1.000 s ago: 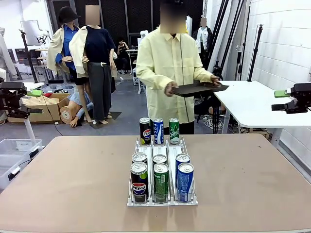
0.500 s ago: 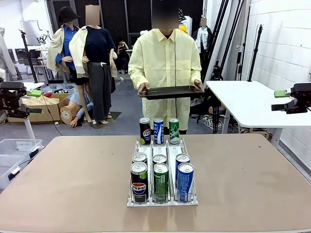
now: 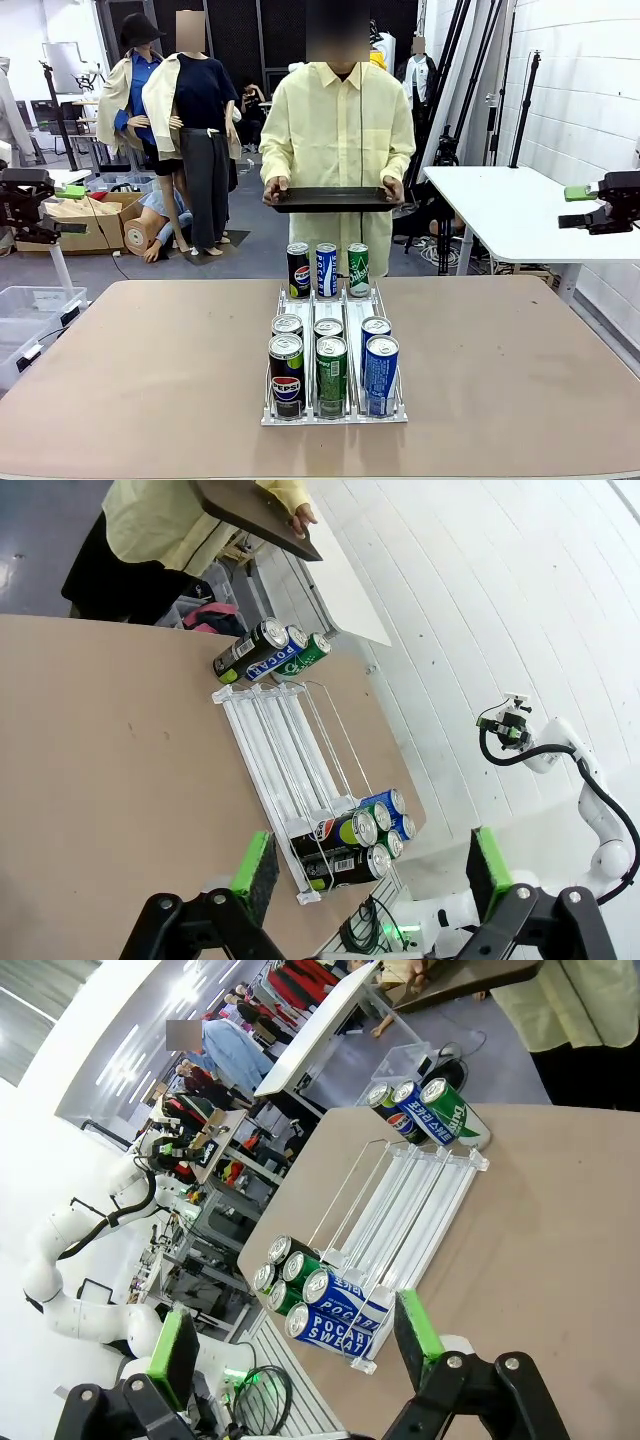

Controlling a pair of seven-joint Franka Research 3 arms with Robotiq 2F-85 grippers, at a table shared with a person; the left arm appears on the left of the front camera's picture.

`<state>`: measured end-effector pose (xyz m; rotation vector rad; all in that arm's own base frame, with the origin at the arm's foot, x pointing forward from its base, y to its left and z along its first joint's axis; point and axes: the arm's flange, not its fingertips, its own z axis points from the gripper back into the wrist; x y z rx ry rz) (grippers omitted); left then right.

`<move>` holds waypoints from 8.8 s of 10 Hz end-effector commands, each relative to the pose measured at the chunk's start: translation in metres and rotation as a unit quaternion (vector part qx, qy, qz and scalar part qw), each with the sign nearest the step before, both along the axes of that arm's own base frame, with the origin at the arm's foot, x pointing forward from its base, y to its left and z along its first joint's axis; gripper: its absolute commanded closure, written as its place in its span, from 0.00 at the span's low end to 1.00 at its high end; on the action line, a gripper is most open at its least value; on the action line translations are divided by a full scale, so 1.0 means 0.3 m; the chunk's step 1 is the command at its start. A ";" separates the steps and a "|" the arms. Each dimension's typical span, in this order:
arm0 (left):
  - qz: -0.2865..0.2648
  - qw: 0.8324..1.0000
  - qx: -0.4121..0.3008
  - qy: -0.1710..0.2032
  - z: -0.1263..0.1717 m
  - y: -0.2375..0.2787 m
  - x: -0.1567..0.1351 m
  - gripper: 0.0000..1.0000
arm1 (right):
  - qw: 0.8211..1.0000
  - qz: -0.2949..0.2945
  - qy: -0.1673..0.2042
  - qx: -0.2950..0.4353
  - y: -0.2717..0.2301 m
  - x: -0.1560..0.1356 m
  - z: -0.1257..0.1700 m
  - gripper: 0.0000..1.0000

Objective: Retrieve and hand over the desired beverage to the person.
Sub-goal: Pick up a can of the same type that the person held from the Automatic Can Dispenser.

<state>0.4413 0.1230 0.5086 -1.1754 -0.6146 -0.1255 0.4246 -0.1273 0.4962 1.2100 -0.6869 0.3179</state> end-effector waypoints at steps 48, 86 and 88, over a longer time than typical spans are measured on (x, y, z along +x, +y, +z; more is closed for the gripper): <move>0.002 1.000 0.000 -0.002 0.004 0.003 0.000 0.00 | 1.000 0.004 0.001 0.004 0.000 -0.003 -0.001 0.00; 0.002 1.000 0.000 -0.002 0.004 0.003 0.000 0.00 | 1.000 0.004 0.001 0.004 0.000 -0.003 -0.001 0.00; 0.002 1.000 0.000 -0.002 0.004 0.003 0.000 0.00 | 1.000 0.004 0.001 0.004 0.000 -0.003 -0.001 0.00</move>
